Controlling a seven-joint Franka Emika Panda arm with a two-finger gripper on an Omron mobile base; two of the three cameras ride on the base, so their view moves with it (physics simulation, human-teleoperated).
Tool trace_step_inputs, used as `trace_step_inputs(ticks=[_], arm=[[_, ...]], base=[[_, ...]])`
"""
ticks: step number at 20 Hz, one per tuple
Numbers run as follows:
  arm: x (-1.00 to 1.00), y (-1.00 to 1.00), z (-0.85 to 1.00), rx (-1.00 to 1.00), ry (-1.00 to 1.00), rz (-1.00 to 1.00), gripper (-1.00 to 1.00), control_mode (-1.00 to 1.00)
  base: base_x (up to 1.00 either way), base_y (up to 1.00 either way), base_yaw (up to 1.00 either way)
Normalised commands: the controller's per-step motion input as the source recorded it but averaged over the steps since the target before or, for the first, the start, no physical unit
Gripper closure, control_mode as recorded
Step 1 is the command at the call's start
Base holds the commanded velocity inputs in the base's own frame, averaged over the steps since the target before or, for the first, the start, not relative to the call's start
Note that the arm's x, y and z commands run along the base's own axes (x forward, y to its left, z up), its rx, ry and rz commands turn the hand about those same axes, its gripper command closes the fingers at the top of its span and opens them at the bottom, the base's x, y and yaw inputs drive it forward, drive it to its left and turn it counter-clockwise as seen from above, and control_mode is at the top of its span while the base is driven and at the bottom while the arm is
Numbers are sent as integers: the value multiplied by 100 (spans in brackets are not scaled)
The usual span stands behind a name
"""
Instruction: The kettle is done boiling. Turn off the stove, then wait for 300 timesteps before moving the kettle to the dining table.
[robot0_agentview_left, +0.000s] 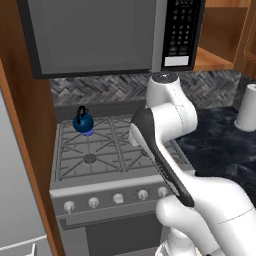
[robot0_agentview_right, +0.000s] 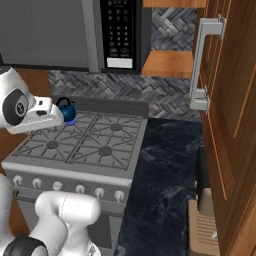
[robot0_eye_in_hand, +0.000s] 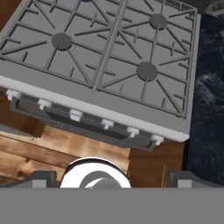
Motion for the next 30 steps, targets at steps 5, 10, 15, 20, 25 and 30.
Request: trace_step_inputs(ticks=[5,10,15,20,25,30], arm=[[-32,34,-4,-8,0,13,-100,-100],[-32,29,-3,-9,0,14,-100,-100],[-39,24,-8,-9,0,17,-100,-100],[-38,6,-14,-12,0,23,-100,-100],[-28,0,-23,-18,-1,29,-100,-100],[-18,0,-22,-23,-4,30,-100,-100]], base=[[0,0,0],[0,0,0],[0,0,0],[0,0,0],[0,0,0],[0,0,0]])
